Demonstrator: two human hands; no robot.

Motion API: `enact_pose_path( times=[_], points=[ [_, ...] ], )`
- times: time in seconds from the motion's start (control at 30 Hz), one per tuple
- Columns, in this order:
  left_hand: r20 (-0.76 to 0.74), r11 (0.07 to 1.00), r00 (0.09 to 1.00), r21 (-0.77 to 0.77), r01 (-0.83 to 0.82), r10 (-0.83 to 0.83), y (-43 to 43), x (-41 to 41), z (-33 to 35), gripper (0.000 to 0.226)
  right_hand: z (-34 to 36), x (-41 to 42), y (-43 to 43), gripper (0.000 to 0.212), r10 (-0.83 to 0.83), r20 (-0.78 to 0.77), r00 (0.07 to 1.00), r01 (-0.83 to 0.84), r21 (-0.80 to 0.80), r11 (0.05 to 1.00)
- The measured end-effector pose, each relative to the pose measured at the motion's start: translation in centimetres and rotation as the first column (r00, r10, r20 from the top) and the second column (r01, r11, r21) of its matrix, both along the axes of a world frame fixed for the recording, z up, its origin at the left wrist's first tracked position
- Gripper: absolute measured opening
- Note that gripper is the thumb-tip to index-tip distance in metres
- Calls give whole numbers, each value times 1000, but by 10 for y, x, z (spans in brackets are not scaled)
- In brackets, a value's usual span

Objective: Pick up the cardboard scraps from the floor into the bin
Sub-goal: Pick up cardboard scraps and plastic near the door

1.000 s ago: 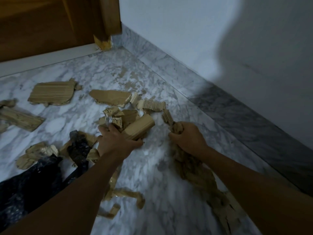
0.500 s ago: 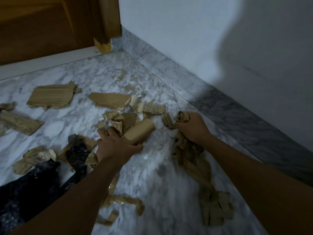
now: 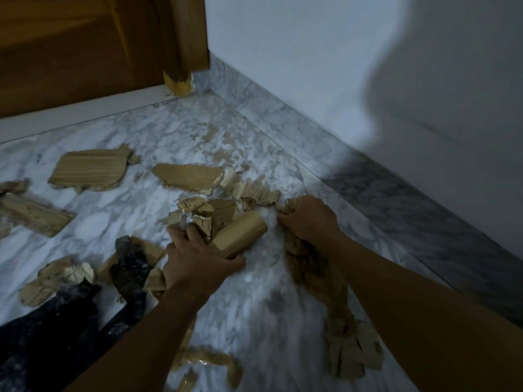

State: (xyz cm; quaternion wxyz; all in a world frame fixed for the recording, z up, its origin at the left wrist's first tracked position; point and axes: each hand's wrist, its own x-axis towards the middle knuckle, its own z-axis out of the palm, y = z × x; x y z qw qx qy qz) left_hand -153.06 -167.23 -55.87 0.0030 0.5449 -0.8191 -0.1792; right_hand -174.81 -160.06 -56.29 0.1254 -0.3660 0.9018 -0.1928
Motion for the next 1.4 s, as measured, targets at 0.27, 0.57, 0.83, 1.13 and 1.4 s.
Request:
enact_pose_path(
  times=[0.27,0.57,0.83,1.13,1.4],
  points=[
    [23,1000,1000,-9,6,-6,-2,0,-3,114,23,-8,-30,31,116,-35,993,-121,-225,967],
    [15,1000,1000,16,1,-1,-5,-1,-5,116,34,12,-81,86,431,96,897,-439,306,845],
    [13,999,1000,40,-2,1,-5,-2,-2,112,18,16,-78,83,262,125,957,-284,214,935],
    [-63,995,998,101,13,-6,-9,-1,5,116,6,12,-22,18,-131,301,945,175,-124,977],
    [-104,994,994,105,42,-31,1,3,19,69,18,17,42,19,-259,470,844,375,-170,911]
  ],
)
